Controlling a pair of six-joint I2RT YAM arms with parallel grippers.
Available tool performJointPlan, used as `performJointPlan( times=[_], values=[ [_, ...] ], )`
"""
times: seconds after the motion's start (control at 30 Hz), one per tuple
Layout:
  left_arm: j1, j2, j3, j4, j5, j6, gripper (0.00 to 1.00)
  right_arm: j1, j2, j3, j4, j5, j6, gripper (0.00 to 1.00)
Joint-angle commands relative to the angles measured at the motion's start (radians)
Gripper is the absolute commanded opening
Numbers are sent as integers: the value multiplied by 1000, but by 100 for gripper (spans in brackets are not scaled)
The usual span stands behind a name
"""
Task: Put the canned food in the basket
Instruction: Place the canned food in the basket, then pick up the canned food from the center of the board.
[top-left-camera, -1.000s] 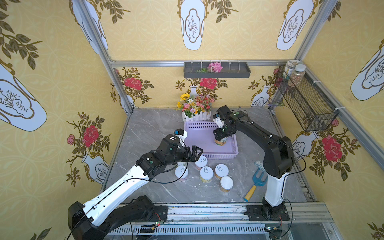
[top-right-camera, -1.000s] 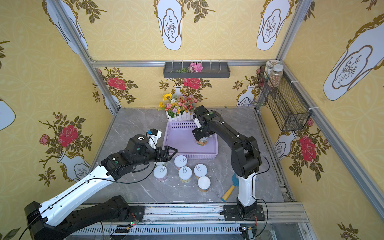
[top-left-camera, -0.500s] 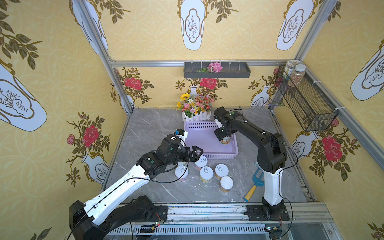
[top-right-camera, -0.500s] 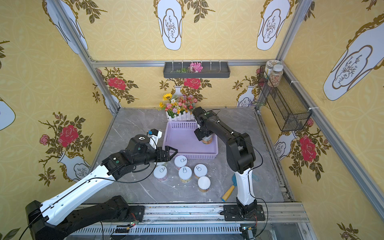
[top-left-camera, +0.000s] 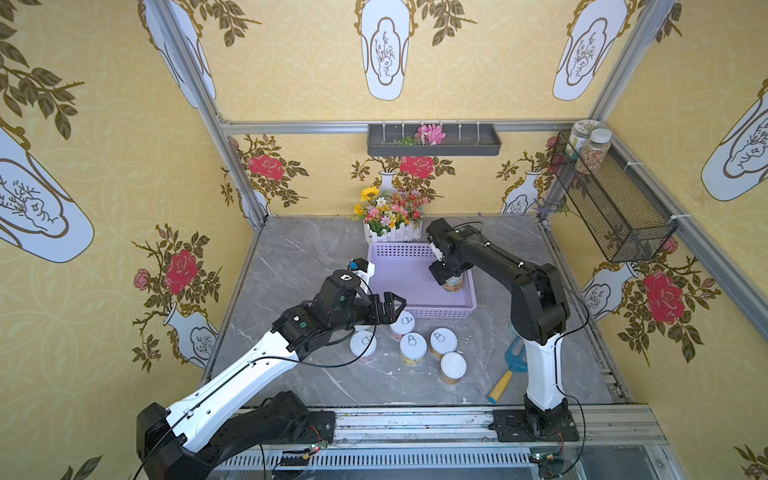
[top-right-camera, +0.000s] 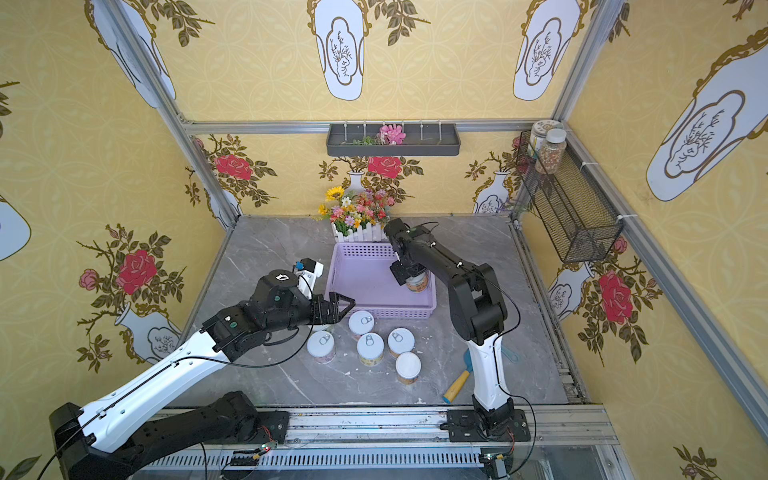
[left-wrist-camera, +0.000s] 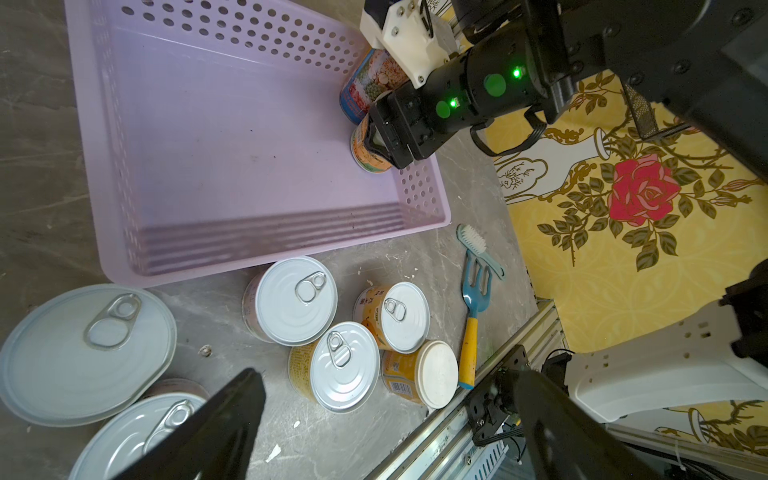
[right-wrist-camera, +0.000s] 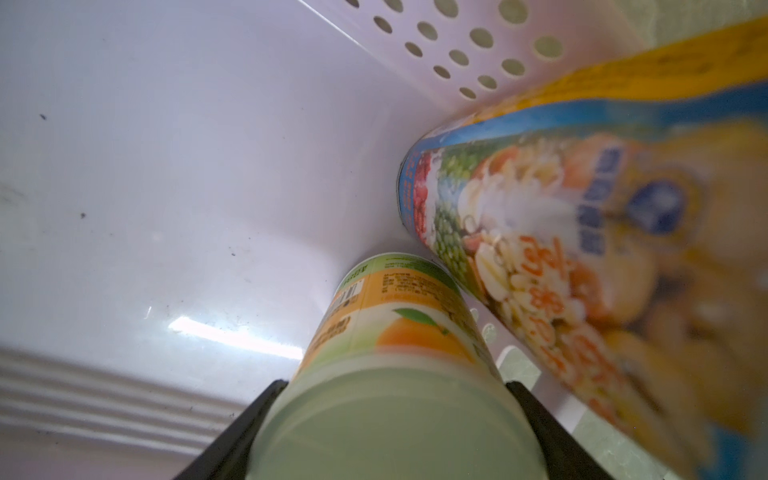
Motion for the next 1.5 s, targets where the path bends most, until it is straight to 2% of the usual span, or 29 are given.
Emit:
performJointPlan(
  times=[0.0, 0.13, 0.4, 0.6, 0.93, 1.13, 1.23, 1.47],
  values=[
    [0, -2, -8, 9, 1, 0, 100, -1, 13, 1, 26, 62, 18, 81],
    [0, -9, -11, 7, -2, -3, 100, -1, 28, 2, 30, 100, 23, 90],
    [0, -1, -11, 7, -3, -4, 100, -1, 30, 1, 30, 106, 32, 99],
    [-2, 17, -5, -6, -23, 2, 100, 6, -2, -2, 11, 74, 51, 97],
    [-70, 119, 61, -88, -173, 15, 100, 29, -177, -122, 30, -1, 138, 97],
    [-137, 185, 101, -113, -211, 24, 100, 43, -362, -255, 40, -61, 272, 97],
    [-185, 203, 100, -108, -206, 18, 100, 82, -451, -328, 14, -53, 360, 97],
    [-270, 148, -41, 15, -100, -59, 100, 237, -628, -494, -60, -57, 594, 97]
  ],
)
